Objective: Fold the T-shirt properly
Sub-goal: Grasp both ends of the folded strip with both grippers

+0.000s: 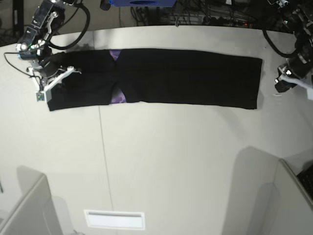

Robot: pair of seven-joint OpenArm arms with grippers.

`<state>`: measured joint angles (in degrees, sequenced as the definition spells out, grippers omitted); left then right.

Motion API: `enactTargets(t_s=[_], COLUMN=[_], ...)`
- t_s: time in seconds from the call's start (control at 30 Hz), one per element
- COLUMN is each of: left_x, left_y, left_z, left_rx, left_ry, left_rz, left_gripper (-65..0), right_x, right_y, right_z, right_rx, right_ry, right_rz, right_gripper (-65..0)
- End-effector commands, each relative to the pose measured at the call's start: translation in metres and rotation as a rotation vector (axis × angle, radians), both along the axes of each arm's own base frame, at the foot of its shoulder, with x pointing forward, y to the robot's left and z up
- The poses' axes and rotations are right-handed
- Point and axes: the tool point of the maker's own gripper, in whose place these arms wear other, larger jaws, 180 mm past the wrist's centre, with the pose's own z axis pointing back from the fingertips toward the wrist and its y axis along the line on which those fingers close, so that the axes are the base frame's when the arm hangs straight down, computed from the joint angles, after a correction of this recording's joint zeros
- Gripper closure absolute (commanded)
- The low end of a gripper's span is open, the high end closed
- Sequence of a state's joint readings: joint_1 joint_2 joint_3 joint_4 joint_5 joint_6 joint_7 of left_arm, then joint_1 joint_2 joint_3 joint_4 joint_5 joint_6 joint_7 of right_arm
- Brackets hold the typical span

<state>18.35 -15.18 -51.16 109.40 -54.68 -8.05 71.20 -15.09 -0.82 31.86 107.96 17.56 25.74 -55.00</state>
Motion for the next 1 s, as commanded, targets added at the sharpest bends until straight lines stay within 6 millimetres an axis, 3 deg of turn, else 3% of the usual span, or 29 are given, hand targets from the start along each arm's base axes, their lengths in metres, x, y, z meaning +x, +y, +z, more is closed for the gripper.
enactTargets(t_s=[0.0,0.1,0.17,0.2,0.37,0.5,0.7,0.97], left_x=[0.003,-0.007,-0.010,-0.012,-0.008,0.008,0.010,0.012], left_y=[0.010,0.028,0.033,0.036,0.028,0.012,0.000,-0.040], left_z=[0.016,0.014,0.001,-0.007,-0.045,-0.063,-0.099,-0.118], left_rx=[0.011,0.006,-0.009,-0.025,-0.096,-0.043,-0.084,-0.116], left_ry=[-0.068,-0.091,-0.071,-0.060,0.003,0.067,0.167,0.228], left_rz=[0.010,0.021,0.011,0.013,-0.035,-0.109,-0.128,-0.250], left_gripper=[-19.1,-49.4,-62.4,-65.0,-65.0,-65.0,-65.0,-63.2], right_x=[0.008,0.007,0.007,0.007,0.007,0.006,0.005,0.006], right_y=[0.000,0.001,0.001,0.001,0.002,0.003,0.006,0.008], right_z=[0.010,0.009,0.009,0.009,0.009,0.008,0.007,0.007], right_rx=[-0.003,-0.002,-0.002,-0.002,-0.001,0.002,0.012,0.019], right_ry=[-0.048,-0.047,-0.045,-0.045,-0.045,-0.042,-0.041,-0.044], right_rz=[0.008,0.012,0.012,0.012,0.013,0.013,0.011,0.009], right_gripper=[0.0,0.0,0.0,0.0,0.0,0.0,0.0,0.0])
